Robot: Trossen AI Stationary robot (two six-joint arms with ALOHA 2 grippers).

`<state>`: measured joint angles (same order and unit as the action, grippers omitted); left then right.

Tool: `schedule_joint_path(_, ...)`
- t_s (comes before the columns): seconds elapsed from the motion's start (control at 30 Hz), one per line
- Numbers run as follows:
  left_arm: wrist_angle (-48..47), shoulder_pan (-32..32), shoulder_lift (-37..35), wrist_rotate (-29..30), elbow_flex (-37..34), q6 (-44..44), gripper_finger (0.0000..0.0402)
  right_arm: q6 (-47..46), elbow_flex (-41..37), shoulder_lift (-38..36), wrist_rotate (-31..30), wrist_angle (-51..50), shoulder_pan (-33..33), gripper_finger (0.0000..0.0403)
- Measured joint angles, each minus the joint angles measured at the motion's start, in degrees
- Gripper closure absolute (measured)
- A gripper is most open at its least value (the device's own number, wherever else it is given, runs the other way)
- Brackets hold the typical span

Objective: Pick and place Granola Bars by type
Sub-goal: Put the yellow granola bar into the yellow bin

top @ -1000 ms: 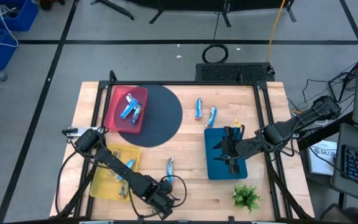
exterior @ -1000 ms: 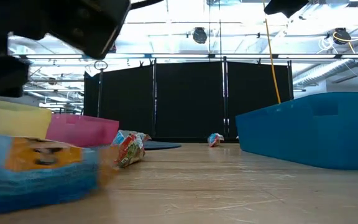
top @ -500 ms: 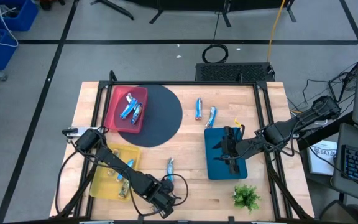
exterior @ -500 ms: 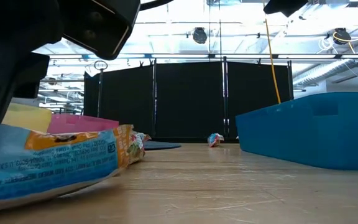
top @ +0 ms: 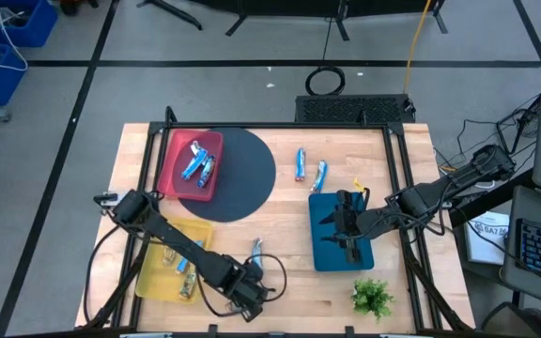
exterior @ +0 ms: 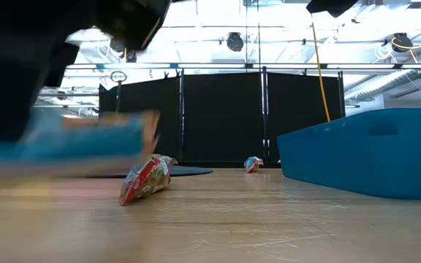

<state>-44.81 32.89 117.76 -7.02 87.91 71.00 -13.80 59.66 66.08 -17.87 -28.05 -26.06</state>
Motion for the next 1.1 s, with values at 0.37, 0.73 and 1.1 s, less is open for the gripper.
schedule_joint_path(0.37, -26.9, -1.1, -13.0, 7.6, -0.4, 6.8, 0.0392, 0.6, 0.0, 0.0, 0.0, 0.0, 0.2, 0.0216)
schedule_joint_path(0.73, -26.9, 3.0, -29.9, 4.8, -19.6, 16.2, 0.0392, 1.0, 0.0, 0.0, 0.0, 0.0, 0.2, 0.0216)
schedule_joint_path(1.1, -15.0, 10.9, -41.4, 0.6, -38.8, 32.1, 0.0388, -5.4, 0.0, 0.1, -1.8, 0.8, 3.8, 0.0211)
